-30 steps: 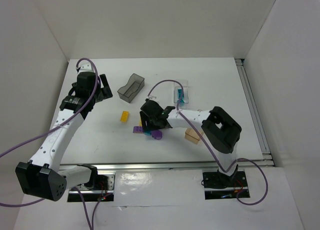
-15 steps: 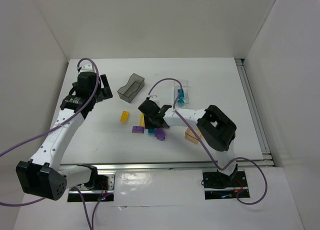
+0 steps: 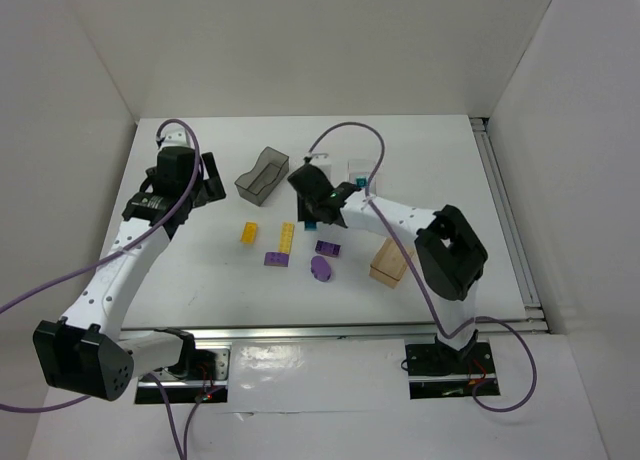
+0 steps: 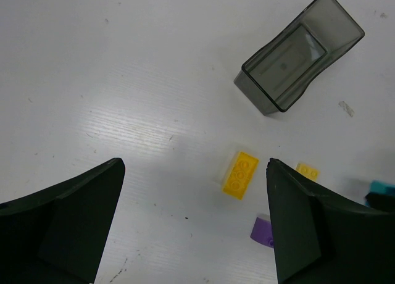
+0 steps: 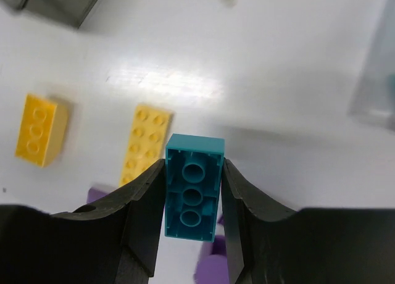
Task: Sort the legos into containers by color
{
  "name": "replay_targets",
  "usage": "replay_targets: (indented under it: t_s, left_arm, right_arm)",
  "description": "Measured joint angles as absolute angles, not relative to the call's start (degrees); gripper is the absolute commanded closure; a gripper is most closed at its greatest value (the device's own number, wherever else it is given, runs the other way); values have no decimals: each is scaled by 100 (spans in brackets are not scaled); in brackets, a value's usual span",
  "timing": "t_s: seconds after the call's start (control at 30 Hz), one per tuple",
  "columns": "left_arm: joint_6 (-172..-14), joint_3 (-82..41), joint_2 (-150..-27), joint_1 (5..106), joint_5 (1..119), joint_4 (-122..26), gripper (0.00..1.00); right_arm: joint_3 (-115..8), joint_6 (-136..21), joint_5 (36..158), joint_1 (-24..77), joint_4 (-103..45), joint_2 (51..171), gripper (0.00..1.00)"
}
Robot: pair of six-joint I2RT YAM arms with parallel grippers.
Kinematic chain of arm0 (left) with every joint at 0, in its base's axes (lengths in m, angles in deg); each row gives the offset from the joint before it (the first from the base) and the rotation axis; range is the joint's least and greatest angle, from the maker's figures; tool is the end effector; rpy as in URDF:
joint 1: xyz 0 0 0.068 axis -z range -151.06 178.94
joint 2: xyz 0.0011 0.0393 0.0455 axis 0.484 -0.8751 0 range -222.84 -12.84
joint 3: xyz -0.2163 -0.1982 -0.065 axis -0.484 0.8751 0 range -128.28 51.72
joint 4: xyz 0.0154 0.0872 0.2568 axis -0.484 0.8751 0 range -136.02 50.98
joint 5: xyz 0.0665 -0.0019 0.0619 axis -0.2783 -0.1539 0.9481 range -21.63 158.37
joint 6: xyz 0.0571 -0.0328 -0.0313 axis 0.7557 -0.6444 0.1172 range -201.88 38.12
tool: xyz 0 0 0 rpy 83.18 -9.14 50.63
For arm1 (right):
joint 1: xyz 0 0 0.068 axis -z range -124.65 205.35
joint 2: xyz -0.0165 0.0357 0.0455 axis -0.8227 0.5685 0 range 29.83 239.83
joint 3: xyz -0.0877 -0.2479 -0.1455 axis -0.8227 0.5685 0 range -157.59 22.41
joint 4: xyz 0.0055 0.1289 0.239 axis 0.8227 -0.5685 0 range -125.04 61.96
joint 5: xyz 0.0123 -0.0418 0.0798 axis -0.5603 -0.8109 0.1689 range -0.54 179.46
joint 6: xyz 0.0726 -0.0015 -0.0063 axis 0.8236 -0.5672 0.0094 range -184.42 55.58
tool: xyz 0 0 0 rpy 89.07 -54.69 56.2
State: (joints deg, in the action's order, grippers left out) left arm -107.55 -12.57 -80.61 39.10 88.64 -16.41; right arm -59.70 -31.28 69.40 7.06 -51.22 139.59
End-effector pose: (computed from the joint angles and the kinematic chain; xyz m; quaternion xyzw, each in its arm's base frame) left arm 0.2773 -0.0282 0.3572 -0.1999 0.8462 0.0030 0.4939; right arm 0.3189 0.3266 0.2218 -0.0645 0.9273 0.0910 0.3572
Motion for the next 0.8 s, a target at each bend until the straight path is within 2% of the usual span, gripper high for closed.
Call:
replay_targets:
  t_s: [0.3,0.6,0.67,0.7,0.73,0.8]
  left_arm:
    - [-10764,-1198,-8061,3910,8707,-1637,1]
    - [-10757,-1203,-8092,3910,8543,-1635,1]
    - [-10751,-1203,-8114,3910,8537,-1617,1]
    - [-10749,-1203,-8122,3910,8537,-1602,1]
    - [-10749,-1203,-8125,3910,8532,-1595,1]
    - [-10749,-1203,-8125,3910,8526,-1585,1]
  right_arm:
    - [-5919,-3305,6669,2428,-5067,13257,60]
    - [-5928,-3453,6684,2844,-4990,13452,60]
    - [-5952,-3479,6739,2881,-4995,13580,56]
    - [-5985,-3493,6757,2907,-4999,13655,50]
    - [-6020,-3495,6772,2938,-4999,13736,35]
    - [-6062,-3508,6798,2973,-4997,13849,24]
